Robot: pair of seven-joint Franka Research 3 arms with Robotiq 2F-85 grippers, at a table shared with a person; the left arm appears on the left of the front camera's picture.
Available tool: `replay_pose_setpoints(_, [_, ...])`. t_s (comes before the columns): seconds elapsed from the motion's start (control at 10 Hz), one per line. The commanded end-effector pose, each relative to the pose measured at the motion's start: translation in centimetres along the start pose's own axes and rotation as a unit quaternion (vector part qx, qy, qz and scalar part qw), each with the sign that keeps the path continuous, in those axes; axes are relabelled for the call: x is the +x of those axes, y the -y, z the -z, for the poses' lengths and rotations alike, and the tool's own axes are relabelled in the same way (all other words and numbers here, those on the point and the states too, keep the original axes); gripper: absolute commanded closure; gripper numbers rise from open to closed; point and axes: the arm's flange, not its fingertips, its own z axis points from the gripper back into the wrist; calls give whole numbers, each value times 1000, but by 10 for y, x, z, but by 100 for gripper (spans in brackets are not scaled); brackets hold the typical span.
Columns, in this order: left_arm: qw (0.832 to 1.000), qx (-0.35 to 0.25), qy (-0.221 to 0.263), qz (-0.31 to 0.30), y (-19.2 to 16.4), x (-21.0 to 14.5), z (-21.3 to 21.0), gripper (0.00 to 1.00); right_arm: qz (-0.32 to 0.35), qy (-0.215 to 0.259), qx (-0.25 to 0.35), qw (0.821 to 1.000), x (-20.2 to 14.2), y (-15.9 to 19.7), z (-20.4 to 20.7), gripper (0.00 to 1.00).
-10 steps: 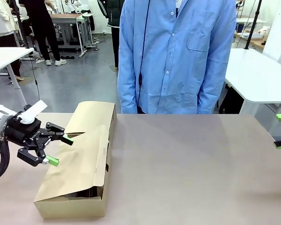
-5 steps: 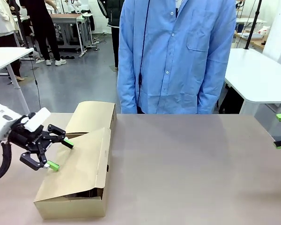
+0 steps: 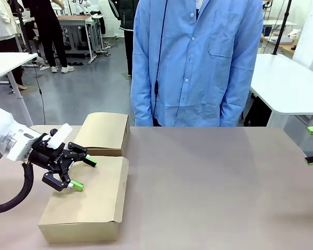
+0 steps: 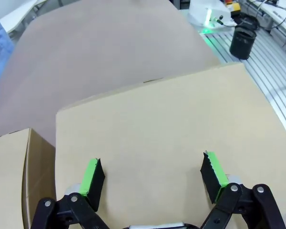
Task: Place items inside the box.
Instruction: Close the lid of the Mailer Box closest to the robot.
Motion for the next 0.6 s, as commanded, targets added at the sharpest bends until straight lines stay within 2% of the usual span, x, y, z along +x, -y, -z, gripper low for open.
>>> replay_pose_setpoints(0.0, [1000,6,-16,2,171,16,46,0,2,4,6,1000,1,-4,-1,0])
replay_pose_setpoints(0.2, [1000,-6,-18,-14,171,21,41,0,2,4,6,1000,1,-4,-1,0])
replay_pose_setpoints(0.3, [1000,10,-5,-20,168,29,33,0,2,4,6,1000,1,-4,-1,0])
replay_pose_setpoints(0.4, [999,14,10,-49,165,44,16,0,2,4,6,1000,1,-4,-1,0])
replay_pose_setpoints(0.5, [995,40,47,-82,158,63,-12,0,2,4,6,1000,1,-4,-1,0])
